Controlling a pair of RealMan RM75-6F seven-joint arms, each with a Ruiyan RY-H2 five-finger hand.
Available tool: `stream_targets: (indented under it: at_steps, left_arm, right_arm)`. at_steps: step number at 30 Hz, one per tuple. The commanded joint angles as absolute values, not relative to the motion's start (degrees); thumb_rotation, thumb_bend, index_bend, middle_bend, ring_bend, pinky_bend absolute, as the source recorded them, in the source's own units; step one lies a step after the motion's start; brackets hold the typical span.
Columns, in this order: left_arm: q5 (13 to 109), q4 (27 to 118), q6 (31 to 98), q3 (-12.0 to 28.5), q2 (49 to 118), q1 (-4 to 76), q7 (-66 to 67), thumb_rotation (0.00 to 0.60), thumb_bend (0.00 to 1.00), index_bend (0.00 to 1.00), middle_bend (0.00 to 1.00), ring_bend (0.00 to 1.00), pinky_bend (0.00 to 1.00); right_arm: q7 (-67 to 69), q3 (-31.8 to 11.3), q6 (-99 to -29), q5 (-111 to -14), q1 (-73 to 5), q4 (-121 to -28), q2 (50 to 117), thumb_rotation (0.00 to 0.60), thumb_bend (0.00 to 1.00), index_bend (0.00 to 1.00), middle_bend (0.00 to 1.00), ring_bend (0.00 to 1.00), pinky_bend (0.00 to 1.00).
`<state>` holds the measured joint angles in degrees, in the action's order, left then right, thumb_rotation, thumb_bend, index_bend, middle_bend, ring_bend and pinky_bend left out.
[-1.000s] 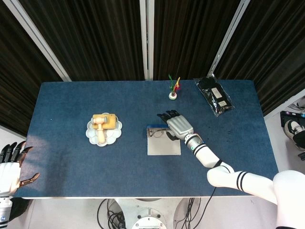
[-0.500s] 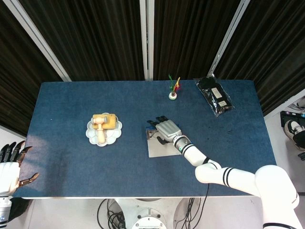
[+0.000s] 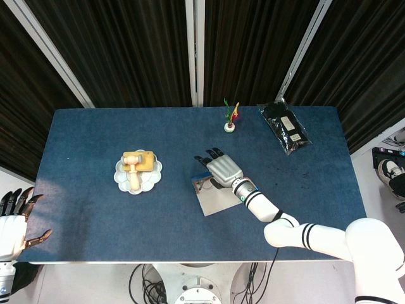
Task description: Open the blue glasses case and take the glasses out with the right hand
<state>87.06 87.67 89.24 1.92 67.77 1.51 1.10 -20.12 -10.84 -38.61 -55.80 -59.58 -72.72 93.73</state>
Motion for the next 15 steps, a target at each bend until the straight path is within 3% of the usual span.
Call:
stream_targets:
  at_steps: [1, 8, 15]
  left_arm:
    - [87.1, 87.7, 89.3, 1.9, 67.8, 1.5, 1.2, 0.600, 0.04, 0.21, 0.07, 0.00, 0.00]
    - [86.9, 87.9, 89.4, 1.9, 67.7, 1.3, 1.4, 0.600, 0.04, 0.21, 0.07, 0.00, 0.00]
    - [86.9, 87.9, 89.6, 1.8, 67.7, 1.1, 1.4, 0.600, 0.04, 0.21, 0.07, 0.00, 0.00]
  right_arm:
    - [-24.7, -9.5, -39.3, -55.3, -60.9, -71.8, 93.1, 0.600, 0.29, 0.15, 0.22, 0.00, 0.00]
    - [-28.9, -8.8, -39.0, -51.0, -62.3, -70.7, 94.0, 0.600, 0.32, 0.29, 0.23, 0.00, 0.00]
    - [-30.0, -8.2, -38.9, -49.0, -62.8, -69.6, 94.7, 0.600, 0.34, 0.31, 0.23, 0.00, 0.00]
